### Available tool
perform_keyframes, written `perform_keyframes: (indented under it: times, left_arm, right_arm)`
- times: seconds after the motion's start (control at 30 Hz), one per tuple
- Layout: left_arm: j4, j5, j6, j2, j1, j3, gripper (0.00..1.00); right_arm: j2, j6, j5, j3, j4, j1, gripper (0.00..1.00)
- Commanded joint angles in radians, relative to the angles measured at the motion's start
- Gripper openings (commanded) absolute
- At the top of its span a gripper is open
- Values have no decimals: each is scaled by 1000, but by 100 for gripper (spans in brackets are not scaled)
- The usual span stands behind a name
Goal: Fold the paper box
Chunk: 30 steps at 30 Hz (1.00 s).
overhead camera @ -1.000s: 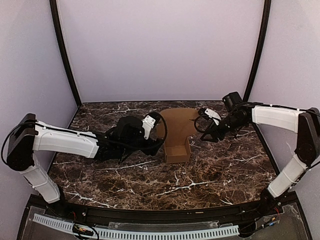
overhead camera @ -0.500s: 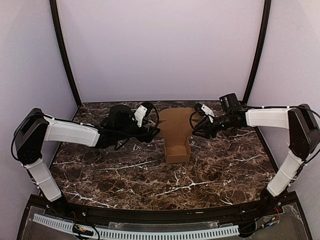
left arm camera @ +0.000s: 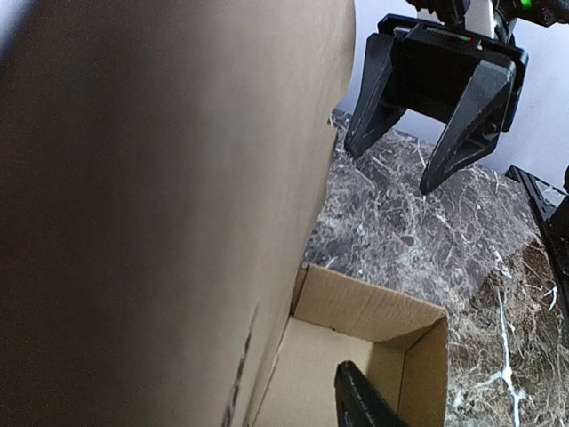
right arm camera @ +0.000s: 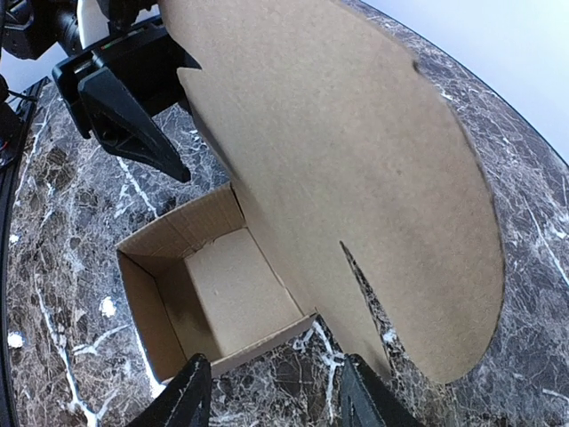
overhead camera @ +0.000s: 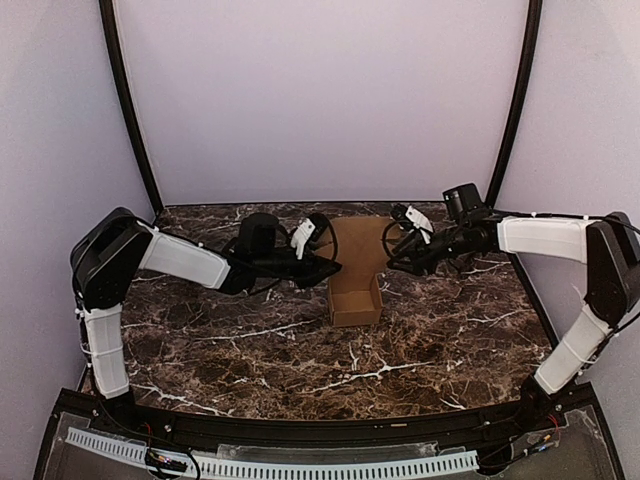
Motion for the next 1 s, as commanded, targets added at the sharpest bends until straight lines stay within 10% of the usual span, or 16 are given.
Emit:
perform_keyframes:
  times: [0.0,0.4,0.73,0.97]
  left_arm:
    - [86,78,-17,27,8,71,40]
    - [105,187,-87,98,21,156,2]
    - [209,228,-240,45,21,99,1]
    - [286,181,-345,44,22,83,1]
  right_arm:
    - [-67,-32,32,-19,-65,-16,49]
    - [-60,-44,-74,-15,-45,-155,53]
    - [62,-19,-182,73,5,-107,57]
    - [51,67,-148,70,65,-64,41]
